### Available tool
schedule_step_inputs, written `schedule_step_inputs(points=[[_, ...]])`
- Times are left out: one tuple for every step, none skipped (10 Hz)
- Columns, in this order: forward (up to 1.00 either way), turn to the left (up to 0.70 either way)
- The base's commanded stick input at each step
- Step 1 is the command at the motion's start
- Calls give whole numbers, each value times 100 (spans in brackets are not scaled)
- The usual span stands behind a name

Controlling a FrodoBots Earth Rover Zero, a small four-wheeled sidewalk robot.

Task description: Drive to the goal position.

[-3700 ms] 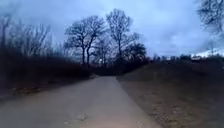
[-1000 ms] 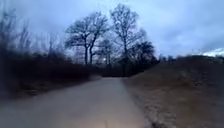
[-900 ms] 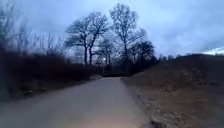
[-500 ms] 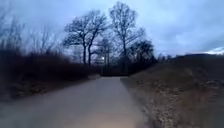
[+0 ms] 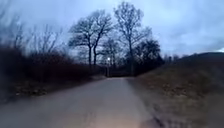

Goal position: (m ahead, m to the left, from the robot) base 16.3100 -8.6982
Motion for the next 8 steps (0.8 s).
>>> schedule_step_inputs(points=[[100,0],[100,0],[100,0],[100,0],[100,0],[100,0],[100,0],[100,0]])
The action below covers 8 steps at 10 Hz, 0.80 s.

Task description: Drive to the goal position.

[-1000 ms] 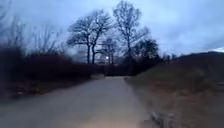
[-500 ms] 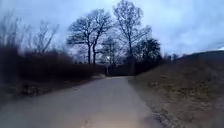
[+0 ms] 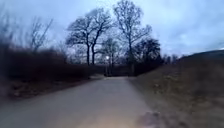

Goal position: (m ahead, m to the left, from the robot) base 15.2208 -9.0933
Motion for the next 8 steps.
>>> schedule_step_inputs(points=[[100,0],[100,0],[100,0],[100,0],[100,0],[100,0],[100,0],[100,0]])
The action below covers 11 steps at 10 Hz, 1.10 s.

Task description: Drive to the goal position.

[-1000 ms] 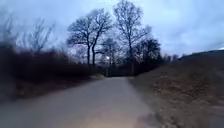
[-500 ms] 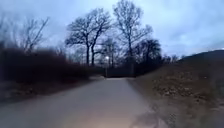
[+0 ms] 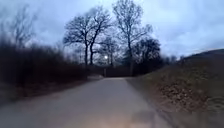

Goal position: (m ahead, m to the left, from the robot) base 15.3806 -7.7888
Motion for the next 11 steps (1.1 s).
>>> schedule_step_inputs(points=[[100,0],[100,0],[100,0],[100,0],[100,0],[100,0],[100,0],[100,-13],[100,-24],[100,-33],[100,-14]])
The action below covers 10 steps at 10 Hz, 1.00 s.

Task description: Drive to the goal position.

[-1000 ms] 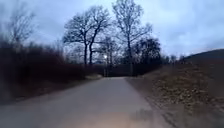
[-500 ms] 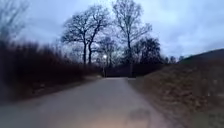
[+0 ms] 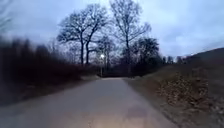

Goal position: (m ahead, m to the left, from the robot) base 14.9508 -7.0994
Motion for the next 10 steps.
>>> schedule_step_inputs(points=[[100,0],[100,0],[100,0],[100,0],[100,0],[100,0],[100,0],[100,0],[100,0],[100,0]])
